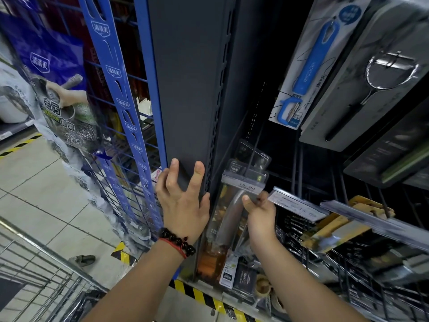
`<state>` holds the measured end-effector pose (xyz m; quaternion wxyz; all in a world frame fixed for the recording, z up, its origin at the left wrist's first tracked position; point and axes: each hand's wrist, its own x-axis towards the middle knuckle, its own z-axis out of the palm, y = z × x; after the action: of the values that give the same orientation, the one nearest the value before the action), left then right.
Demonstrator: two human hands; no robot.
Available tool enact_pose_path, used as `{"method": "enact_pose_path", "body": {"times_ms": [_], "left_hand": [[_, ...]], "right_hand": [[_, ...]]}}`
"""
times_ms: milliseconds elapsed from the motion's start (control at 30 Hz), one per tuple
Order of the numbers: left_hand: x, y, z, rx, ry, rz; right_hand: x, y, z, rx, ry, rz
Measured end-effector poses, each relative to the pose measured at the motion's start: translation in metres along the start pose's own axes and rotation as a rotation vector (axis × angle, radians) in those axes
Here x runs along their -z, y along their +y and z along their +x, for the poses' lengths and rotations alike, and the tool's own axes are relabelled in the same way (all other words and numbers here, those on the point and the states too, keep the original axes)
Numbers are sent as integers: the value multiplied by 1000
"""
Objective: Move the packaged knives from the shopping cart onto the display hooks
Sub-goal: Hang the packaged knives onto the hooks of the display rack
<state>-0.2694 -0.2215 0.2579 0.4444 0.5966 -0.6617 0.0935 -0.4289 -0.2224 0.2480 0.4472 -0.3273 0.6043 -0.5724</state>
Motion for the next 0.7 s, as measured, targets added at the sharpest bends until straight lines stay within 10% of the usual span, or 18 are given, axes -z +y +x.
{"method": "enact_pose_path", "body": {"times_ms": [433,700], "left_hand": [[-1,-1,-1,-4,-2,0],[6,-3,0,-29,-9,12]], "right_hand": [[-4,-6,71,40,64,-185],[29,-9,62,-257,-80,-471]]}}
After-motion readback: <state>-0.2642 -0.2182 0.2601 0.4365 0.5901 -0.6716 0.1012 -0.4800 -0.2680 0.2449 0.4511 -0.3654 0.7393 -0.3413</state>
